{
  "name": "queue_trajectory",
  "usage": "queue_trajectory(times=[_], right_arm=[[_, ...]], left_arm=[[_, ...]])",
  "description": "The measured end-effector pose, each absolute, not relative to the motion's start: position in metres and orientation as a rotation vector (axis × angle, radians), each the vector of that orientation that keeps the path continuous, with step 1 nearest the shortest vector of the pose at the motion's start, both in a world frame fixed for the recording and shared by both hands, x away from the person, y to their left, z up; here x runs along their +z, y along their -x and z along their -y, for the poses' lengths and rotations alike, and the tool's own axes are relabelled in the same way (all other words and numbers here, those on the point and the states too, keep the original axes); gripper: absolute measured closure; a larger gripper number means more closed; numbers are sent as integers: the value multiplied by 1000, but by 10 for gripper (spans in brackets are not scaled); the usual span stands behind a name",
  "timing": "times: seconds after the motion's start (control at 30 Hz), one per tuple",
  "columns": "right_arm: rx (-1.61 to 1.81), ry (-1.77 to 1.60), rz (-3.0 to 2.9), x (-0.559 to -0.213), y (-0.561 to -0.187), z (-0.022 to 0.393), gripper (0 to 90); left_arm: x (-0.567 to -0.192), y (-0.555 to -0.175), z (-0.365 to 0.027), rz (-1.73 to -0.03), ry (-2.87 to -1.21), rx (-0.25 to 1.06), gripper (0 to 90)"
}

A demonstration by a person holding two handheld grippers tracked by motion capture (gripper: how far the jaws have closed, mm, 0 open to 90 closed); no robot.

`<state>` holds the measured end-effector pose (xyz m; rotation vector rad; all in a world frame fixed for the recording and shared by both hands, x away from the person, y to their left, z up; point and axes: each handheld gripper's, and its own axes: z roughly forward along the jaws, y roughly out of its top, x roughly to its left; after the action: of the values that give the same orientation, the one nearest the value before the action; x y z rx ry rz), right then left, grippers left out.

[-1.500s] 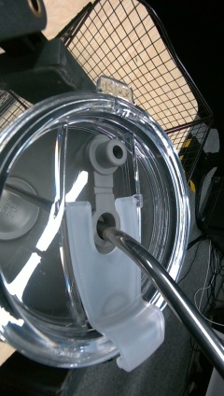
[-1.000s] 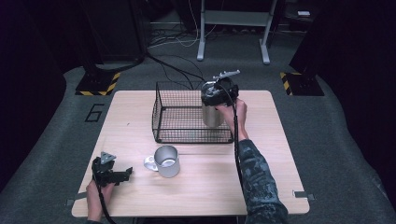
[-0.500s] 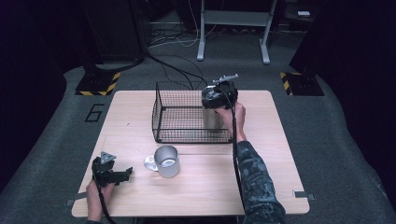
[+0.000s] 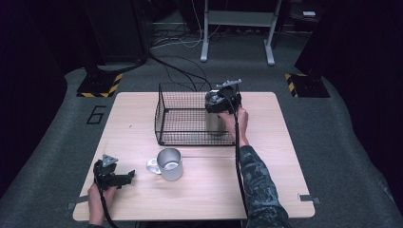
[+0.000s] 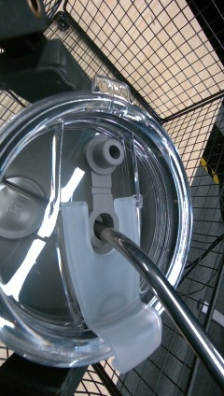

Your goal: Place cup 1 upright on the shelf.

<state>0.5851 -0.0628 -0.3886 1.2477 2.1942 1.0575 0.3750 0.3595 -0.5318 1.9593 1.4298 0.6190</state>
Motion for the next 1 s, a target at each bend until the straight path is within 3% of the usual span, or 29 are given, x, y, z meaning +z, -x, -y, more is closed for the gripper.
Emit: queue_trajectory(times=[0.57,1.0], right_arm=[[1034,-1320,-2194,-394,-580,62,23],[986,-1357,-2221,-376,-570,64,0]], left_arm=[[-532,-375,-360,-1429,-1959,614,9],[-532,-375,-360,-1428,-1959,618,10]])
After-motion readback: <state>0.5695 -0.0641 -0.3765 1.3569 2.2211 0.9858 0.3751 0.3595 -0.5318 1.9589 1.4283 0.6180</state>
